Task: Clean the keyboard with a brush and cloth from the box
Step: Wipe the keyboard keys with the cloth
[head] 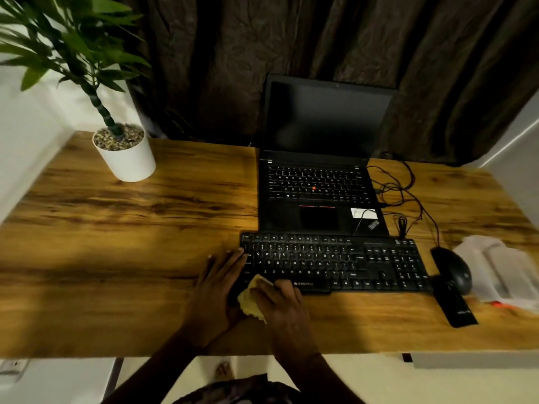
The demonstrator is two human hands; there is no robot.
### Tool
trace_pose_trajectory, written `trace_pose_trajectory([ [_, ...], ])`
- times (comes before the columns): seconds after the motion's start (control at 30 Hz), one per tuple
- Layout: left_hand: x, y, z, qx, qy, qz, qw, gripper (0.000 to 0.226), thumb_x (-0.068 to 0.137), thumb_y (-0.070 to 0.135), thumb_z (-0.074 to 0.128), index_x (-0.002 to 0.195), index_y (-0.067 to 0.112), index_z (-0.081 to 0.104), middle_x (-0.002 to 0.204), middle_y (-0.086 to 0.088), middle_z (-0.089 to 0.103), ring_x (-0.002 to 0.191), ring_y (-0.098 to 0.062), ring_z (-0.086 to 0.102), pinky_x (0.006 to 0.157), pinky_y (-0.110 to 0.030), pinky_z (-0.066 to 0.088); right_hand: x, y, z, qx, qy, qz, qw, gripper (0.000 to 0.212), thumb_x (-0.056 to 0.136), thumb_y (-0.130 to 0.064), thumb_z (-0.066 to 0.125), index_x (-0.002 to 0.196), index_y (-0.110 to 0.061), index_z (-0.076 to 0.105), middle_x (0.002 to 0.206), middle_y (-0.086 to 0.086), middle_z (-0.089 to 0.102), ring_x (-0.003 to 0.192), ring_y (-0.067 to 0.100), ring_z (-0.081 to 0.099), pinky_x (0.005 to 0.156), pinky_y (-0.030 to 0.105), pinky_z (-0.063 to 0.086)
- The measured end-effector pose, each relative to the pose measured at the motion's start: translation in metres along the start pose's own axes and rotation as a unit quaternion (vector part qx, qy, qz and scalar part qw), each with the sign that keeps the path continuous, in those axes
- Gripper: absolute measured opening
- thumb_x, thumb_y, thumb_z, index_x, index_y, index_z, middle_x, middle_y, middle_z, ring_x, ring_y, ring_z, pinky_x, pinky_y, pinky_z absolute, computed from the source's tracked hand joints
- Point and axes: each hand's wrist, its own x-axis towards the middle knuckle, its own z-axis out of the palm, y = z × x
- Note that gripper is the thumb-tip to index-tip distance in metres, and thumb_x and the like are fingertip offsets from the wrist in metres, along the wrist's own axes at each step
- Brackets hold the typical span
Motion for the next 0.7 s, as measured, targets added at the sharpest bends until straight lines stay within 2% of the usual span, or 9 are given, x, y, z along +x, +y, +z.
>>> trace_pose_trajectory([
  [0.1, 0.002, 0.0, 0.003, 0.002, -0.017, -0.039, 0.999, 0.078, 0.093, 0.07, 0.032, 0.157, 0.026, 0.02, 0.164, 0.009, 0.014, 0.152, -0.019, 0.013, 0.12, -0.052, 0.019, -0.01, 0.011, -0.007, 0.0, 0.003, 0.032, 0.999, 0.044, 0.067, -0.018, 0.06, 0.11, -0.024, 0.07, 0.126, -0.006, 0.065, 0.1, 0.021, 0.047, 0.075, 0.033, 0.052],
  [0.17, 0.002, -0.001, 0.003, 0.003, -0.027, -0.058, 0.998, 0.081, 0.091, 0.075, 0.027, 0.157, 0.028, 0.019, 0.164, 0.011, 0.014, 0.152, -0.02, 0.014, 0.12, -0.051, 0.02, -0.013, 0.009, -0.007, 0.005, 0.002, 0.054, 0.998, 0.043, 0.07, -0.015, 0.059, 0.111, -0.023, 0.068, 0.127, -0.006, 0.063, 0.099, 0.023, 0.049, 0.076, 0.035, 0.052],
  [0.23, 0.002, -0.002, 0.001, 0.006, -0.032, -0.049, 0.998, 0.082, 0.091, 0.074, 0.03, 0.157, 0.026, 0.02, 0.164, 0.009, 0.016, 0.151, -0.021, 0.016, 0.12, -0.052, 0.021, -0.009, 0.002, -0.005, 0.007, 0.015, 0.059, 0.998, 0.035, 0.079, -0.016, 0.059, 0.112, -0.023, 0.067, 0.125, -0.005, 0.062, 0.099, 0.024, 0.052, 0.077, 0.035, 0.051],
  [0.3, 0.001, -0.001, -0.002, 0.013, -0.031, -0.02, 0.999, 0.084, 0.089, 0.067, 0.044, 0.156, 0.021, 0.023, 0.164, 0.005, 0.018, 0.151, -0.021, 0.018, 0.119, -0.053, 0.021, -0.005, -0.005, -0.004, 0.008, 0.021, 0.048, 0.999, 0.036, 0.078, -0.017, 0.063, 0.114, -0.022, 0.065, 0.125, -0.002, 0.063, 0.1, 0.025, 0.056, 0.078, 0.036, 0.052],
  [0.4, 0.0, 0.004, -0.005, 0.023, -0.028, -0.028, 0.999, 0.084, 0.087, 0.064, 0.048, 0.156, 0.021, 0.025, 0.164, 0.005, 0.02, 0.15, -0.021, 0.021, 0.119, -0.051, 0.022, -0.006, -0.004, -0.008, 0.005, 0.024, 0.047, 0.999, 0.04, 0.083, -0.017, 0.04, 0.113, -0.021, 0.066, 0.124, -0.001, 0.064, 0.097, 0.026, 0.058, 0.076, 0.036, 0.05],
  [0.47, -0.001, 0.008, -0.005, 0.029, -0.02, -0.064, 0.997, 0.08, 0.089, 0.068, 0.042, 0.156, 0.028, 0.023, 0.163, 0.01, 0.02, 0.149, -0.021, 0.02, 0.121, -0.046, 0.02, -0.015, 0.005, -0.009, -0.006, 0.032, 0.062, 0.998, 0.04, 0.085, -0.015, 0.039, 0.112, -0.021, 0.067, 0.125, -0.002, 0.065, 0.096, 0.027, 0.057, 0.076, 0.035, 0.045],
  [0.53, -0.001, 0.014, -0.006, 0.032, -0.013, -0.089, 0.995, 0.078, 0.089, 0.069, 0.042, 0.155, 0.033, 0.023, 0.162, 0.014, 0.021, 0.148, -0.021, 0.02, 0.121, -0.04, 0.016, -0.028, 0.02, -0.011, -0.019, 0.059, 0.09, 0.994, 0.033, 0.088, -0.01, 0.047, 0.111, -0.018, 0.07, 0.123, 0.0, 0.067, 0.095, 0.027, 0.056, 0.074, 0.035, 0.043],
  [0.6, 0.0, 0.018, -0.008, 0.033, -0.007, -0.095, 0.995, 0.077, 0.088, 0.065, 0.047, 0.154, 0.033, 0.025, 0.161, 0.014, 0.023, 0.146, -0.02, 0.019, 0.118, -0.037, 0.013, -0.04, 0.038, -0.014, -0.024, 0.088, 0.121, 0.988, 0.025, 0.086, -0.006, 0.063, 0.108, -0.013, 0.072, 0.118, 0.006, 0.07, 0.095, 0.031, 0.059, 0.072, 0.037, 0.047],
  [0.7, -0.001, 0.022, -0.009, 0.028, 0.005, -0.095, 0.995, 0.077, 0.087, 0.06, 0.052, 0.154, 0.031, 0.029, 0.16, 0.011, 0.026, 0.145, -0.02, 0.018, 0.115, -0.037, 0.013, -0.049, 0.057, -0.017, -0.024, 0.094, 0.141, 0.985, 0.034, 0.076, -0.007, 0.08, 0.109, -0.01, 0.072, 0.114, 0.01, 0.072, 0.097, 0.036, 0.062, 0.071, 0.04, 0.055],
])
